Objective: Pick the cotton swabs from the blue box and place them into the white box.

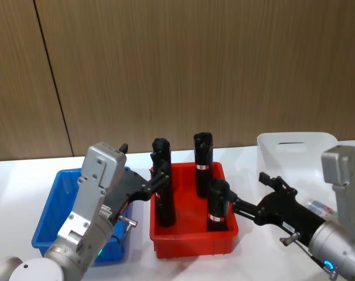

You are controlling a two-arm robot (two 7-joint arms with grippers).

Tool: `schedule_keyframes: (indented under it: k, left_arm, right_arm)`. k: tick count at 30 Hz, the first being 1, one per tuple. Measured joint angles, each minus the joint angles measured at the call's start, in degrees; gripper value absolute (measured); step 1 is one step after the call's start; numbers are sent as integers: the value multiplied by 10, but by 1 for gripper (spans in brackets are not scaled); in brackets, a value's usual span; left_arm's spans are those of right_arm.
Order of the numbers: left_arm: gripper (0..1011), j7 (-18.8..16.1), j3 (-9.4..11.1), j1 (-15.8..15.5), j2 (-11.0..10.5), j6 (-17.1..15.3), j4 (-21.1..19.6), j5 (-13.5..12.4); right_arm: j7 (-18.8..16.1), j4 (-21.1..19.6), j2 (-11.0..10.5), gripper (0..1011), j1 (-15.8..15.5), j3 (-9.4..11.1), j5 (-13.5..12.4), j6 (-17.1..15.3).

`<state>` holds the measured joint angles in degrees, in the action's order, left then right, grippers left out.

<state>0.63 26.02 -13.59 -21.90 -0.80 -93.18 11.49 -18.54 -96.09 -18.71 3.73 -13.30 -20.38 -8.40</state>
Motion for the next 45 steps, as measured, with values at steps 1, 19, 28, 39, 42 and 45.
schedule_keyframes:
  k: [1,19,28,39,42,45]
  left_arm:
    - [1004,0,0,0,0,0,0,0]
    - [1004,0,0,0,0,0,0,0]
    - [1004,0,0,0,0,0,0,0]
    - [1004,0,0,0,0,0,0,0]
    - [1004,0,0,0,0,0,0,0]
    - [1004,0,0,0,0,0,0,0]
  right_arm:
    - [-12,12,3,1002,9,-1,-1,-5]
    - [-77,108,30,1002,74,-12,1,-26]
    - [-89,151,42,1002,100,-16,8,-26]
    - [-99,204,56,1002,133,-21,14,-21]
    - [-102,218,60,1001,141,-23,18,-20]
    - [-104,229,64,1001,148,-26,20,-19]
